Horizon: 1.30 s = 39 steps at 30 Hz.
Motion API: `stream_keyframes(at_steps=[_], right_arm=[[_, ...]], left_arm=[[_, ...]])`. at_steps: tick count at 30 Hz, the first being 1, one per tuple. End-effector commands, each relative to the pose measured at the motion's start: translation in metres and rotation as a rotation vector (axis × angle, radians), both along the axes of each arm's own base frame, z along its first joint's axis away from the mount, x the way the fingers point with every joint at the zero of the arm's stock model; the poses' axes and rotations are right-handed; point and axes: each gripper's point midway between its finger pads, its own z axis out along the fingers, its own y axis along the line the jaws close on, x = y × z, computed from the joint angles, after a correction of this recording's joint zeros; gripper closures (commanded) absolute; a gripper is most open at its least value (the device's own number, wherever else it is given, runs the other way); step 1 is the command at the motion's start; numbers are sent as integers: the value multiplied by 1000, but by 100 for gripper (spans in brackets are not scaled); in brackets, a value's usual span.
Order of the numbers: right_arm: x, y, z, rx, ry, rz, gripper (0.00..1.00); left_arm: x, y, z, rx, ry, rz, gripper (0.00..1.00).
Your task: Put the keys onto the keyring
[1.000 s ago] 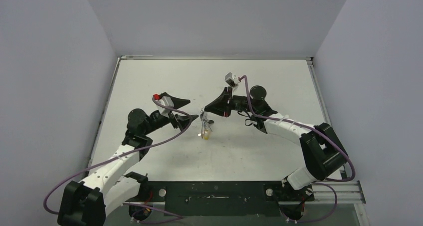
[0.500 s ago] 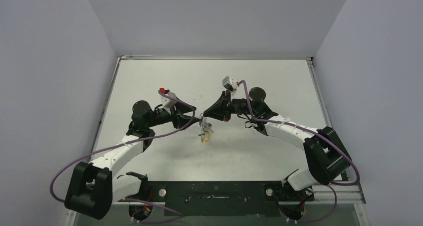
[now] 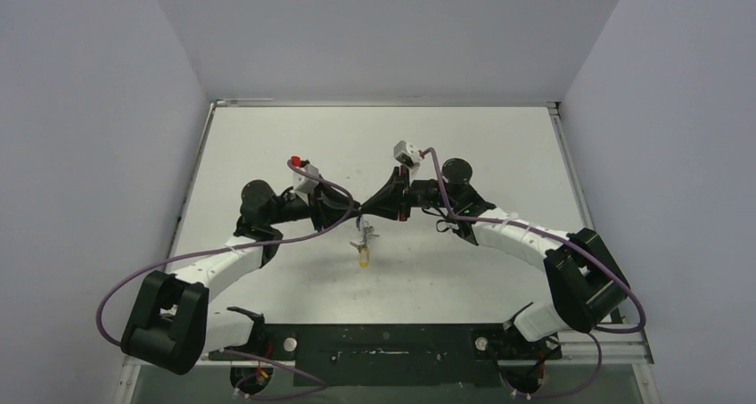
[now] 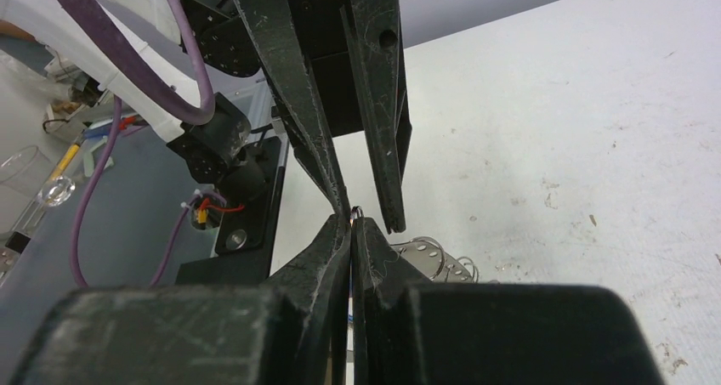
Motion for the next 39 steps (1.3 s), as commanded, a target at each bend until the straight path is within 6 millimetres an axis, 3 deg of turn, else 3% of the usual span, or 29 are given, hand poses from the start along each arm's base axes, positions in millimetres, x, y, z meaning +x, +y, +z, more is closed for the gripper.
stream_keyframes(at_steps=[1, 4, 9, 13, 16, 33, 37, 39], right_arm=[[-10, 1, 26, 62, -115, 27, 100], [-10, 1, 26, 63, -115, 22, 100], [-10, -1, 29, 69, -129, 11, 100], [-10, -2, 31, 70, -136, 7, 100], [-10, -2, 29, 64, -137, 2, 100], [-11, 0, 26, 68, -131, 10, 100], [-10, 1, 26, 69, -130, 7, 100], [-9, 1, 23, 64, -125, 4, 100]], left_arm=[[-2, -5, 23, -28, -94, -52, 87], [-3, -5, 23, -25, -104, -64, 100], [-2, -4, 20, -5, -112, -52, 100], [0, 0, 16, 31, -137, -9, 69], [0, 4, 16, 52, -157, 18, 64], [0, -1, 20, 26, -144, -8, 86], [0, -2, 20, 21, -130, -13, 100], [-1, -1, 22, 14, -127, -13, 100]])
